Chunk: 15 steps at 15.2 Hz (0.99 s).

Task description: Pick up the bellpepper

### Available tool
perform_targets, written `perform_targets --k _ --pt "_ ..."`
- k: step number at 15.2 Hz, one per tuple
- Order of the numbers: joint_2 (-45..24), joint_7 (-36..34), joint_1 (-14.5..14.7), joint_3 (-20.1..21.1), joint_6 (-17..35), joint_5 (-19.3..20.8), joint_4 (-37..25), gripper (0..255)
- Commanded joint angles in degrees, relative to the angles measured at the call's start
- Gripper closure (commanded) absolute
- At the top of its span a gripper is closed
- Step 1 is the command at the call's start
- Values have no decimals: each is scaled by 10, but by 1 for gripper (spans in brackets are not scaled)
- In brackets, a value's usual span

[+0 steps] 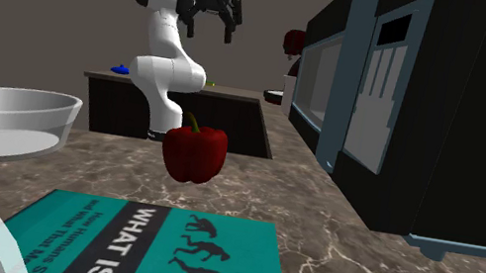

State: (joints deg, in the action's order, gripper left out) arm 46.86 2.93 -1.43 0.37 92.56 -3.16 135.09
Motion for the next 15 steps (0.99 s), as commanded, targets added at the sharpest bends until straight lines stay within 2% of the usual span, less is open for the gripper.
perform_targets --k 1,8,15 --pt "0 0 0 0 0 0 0 0" --pt "-122 52 -6 -36 112 16 -23 0" --pt "-261 104 -7 -68 201 14 -86 0"
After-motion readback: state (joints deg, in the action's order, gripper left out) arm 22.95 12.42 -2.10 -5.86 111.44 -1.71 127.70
